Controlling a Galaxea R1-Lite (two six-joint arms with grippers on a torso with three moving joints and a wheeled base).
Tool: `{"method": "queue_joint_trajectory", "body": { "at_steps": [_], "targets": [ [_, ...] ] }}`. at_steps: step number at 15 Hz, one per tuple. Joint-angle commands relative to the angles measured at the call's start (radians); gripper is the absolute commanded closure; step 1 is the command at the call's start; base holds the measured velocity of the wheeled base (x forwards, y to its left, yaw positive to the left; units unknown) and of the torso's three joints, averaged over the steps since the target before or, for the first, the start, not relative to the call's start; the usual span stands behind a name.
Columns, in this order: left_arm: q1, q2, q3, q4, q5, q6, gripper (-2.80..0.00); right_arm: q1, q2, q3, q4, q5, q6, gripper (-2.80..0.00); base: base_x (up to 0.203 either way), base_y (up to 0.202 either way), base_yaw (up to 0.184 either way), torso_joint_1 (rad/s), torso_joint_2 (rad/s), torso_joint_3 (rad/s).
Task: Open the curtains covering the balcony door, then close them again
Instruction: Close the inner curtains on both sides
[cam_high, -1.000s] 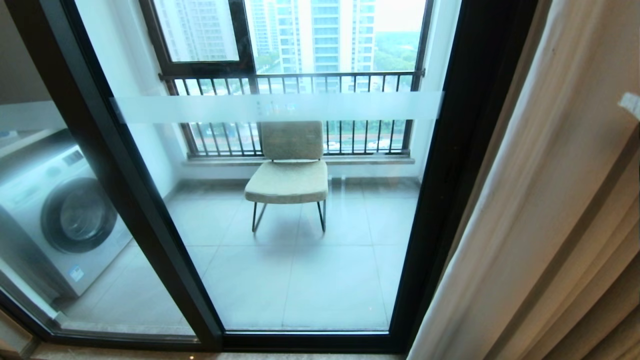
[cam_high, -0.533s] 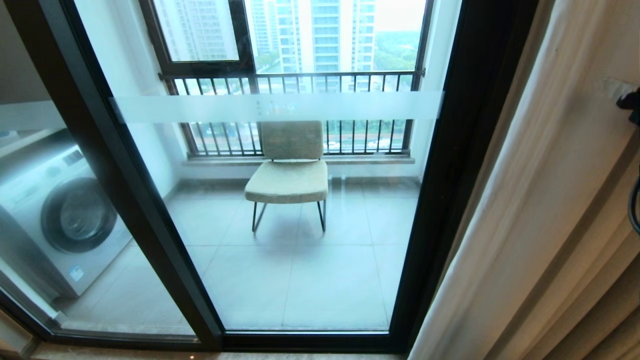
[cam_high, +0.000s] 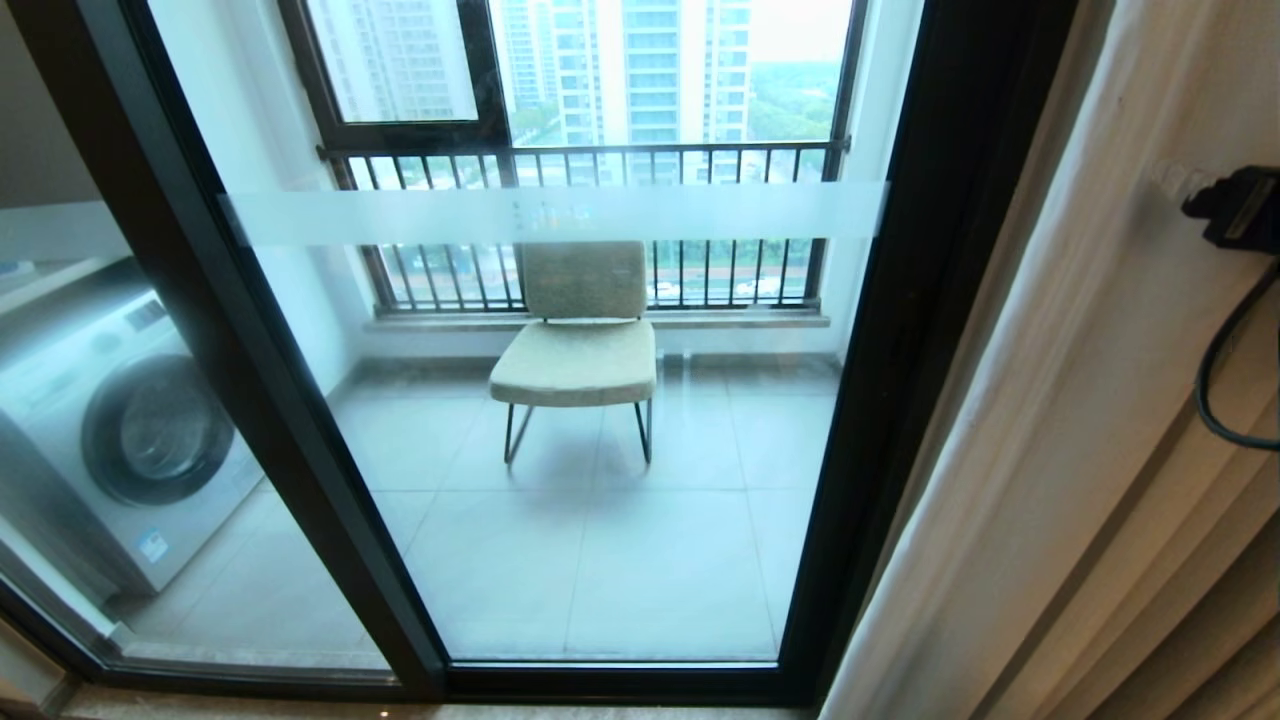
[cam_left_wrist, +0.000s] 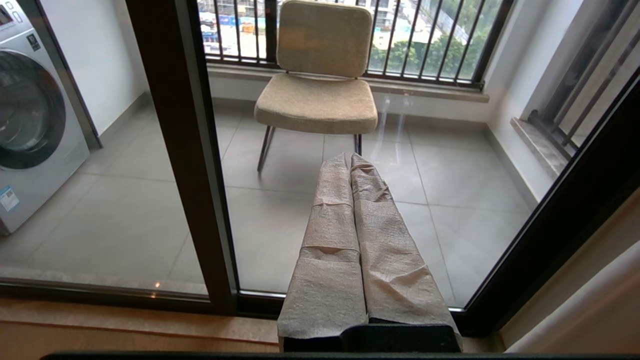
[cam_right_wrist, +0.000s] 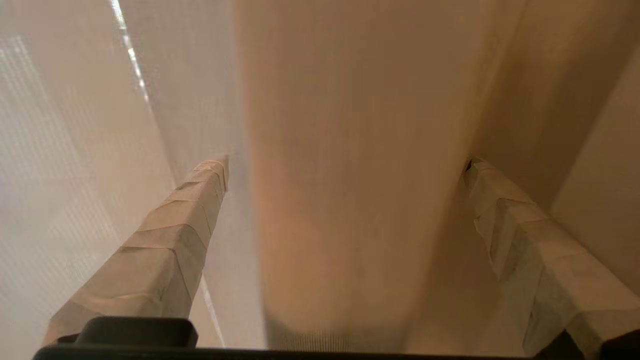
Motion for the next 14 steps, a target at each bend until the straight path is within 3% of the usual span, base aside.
{"method": "queue_joint_trajectory", "body": {
  "at_steps": [1,6,7,14],
  "targets": [
    [0.000,0.000,0.000,-0.001,0.001,-0.001,0.00,0.000,0.034,-0.020,-0.005,0.000,0.001,-2.80,0.000,0.000,0.000,0.000,0.00,0.000],
    [0.000,0.000,0.000,-0.001,0.001,-0.001,0.00,-0.001,0.092,-0.078,-0.025,0.000,0.007,-2.80,0.000,0.000,0.000,0.000,0.00,0.000],
    [0.000,0.000,0.000,-0.001,0.001,-0.001,0.00,0.000,0.097,-0.079,-0.025,0.000,0.007,0.00,0.000,0.000,0.000,0.000,0.00,0.000],
    [0.001,0.000,0.000,-0.001,0.001,-0.001,0.00,0.003,0.093,-0.087,-0.025,0.002,0.007,0.00,0.000,0.000,0.000,0.000,0.00,0.000]
  ]
}}
